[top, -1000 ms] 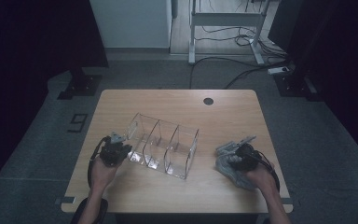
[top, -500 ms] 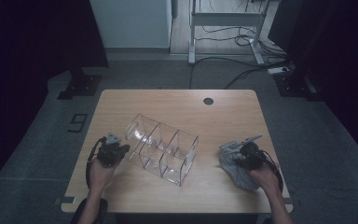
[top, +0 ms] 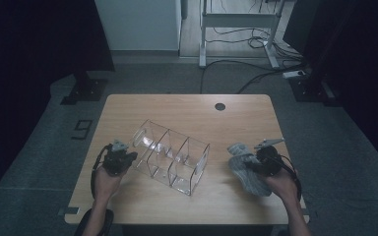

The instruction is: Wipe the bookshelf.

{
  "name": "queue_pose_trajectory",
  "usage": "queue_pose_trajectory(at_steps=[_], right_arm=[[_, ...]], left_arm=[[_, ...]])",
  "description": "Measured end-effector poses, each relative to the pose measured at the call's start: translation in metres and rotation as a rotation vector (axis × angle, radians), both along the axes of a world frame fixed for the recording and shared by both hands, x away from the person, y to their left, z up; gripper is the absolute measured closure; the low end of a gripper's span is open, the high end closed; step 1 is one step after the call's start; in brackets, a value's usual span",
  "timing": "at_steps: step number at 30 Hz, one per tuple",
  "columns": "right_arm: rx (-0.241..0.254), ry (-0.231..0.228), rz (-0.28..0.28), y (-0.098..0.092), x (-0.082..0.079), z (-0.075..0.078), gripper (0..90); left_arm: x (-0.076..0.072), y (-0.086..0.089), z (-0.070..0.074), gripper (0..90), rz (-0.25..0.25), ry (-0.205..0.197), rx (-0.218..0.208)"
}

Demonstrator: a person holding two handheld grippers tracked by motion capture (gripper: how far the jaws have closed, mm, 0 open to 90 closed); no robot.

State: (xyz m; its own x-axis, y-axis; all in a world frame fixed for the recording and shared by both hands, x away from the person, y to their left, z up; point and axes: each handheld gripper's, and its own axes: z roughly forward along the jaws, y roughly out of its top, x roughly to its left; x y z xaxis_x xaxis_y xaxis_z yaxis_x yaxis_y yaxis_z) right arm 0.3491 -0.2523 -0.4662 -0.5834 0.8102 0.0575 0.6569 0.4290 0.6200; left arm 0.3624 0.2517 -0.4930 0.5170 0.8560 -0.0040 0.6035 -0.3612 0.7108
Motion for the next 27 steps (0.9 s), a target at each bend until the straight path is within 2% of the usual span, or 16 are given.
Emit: queue_pose_trajectory(at_steps=[7, 15, 27], right_arm=[[0.040, -0.037, 0.040, 0.015, -0.006, 0.016, 68.3], [0.084, -0.069, 0.097, 0.034, -0.008, 0.027, 67.7], [0.116, -0.096, 0.134, 0.065, 0.002, 0.031, 67.2]], left_arm=[[0.000, 0.000, -0.002, 86.5, -0.003, -0.019, -0.006], [0.002, -0.002, -0.002, 86.9, -0.003, -0.018, -0.002], [0.003, -0.005, -0.001, 86.9, -0.016, -0.015, 0.002]])
